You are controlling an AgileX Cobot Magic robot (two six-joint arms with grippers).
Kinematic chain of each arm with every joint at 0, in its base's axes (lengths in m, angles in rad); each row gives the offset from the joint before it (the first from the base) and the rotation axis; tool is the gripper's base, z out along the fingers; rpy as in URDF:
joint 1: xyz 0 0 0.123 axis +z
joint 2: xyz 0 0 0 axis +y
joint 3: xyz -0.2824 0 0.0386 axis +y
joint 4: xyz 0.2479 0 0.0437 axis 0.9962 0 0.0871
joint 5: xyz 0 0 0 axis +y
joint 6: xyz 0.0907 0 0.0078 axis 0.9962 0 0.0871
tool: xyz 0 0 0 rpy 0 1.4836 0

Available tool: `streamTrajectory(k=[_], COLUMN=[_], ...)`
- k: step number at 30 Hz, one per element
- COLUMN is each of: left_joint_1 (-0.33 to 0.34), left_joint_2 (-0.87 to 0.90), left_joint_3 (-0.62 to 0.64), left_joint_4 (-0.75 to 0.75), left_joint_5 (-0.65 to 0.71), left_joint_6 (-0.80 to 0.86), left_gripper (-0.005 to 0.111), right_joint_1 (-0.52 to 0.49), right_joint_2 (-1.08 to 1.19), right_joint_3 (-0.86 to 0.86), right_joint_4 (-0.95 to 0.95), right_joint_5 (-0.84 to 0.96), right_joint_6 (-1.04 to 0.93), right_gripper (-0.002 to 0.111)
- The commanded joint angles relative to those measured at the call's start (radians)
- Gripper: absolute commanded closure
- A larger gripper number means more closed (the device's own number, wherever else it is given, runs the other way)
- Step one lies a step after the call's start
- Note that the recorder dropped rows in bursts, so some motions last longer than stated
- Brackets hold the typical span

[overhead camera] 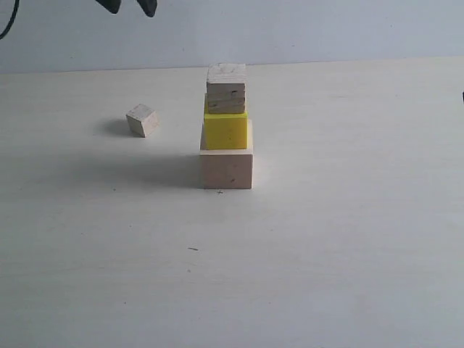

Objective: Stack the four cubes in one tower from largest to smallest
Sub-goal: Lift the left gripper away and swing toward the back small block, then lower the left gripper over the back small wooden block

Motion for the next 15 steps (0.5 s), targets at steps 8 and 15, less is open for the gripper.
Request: streamTrajectory(k=[8, 15], left_joint_1=[0.053, 0.103], left_joint_2=[0.099, 0.251], left_joint_3=[0.013, 0.013], left_joint_4=[0.073, 0.078], left_joint_5=[-0.001, -0.001], left_joint_6=[0.330, 0.342], left_gripper=[0.058, 0.048], right_joint_1=[0.001, 0.001], right_joint_2=[0.056, 0.098], right_joint_3=[0.003, 0.003], right_joint_4=[0.006, 0.012], right_joint_5=[-0.048, -0.043], right_joint_6=[-0.005, -0.005], right_gripper=[0.108, 0.108])
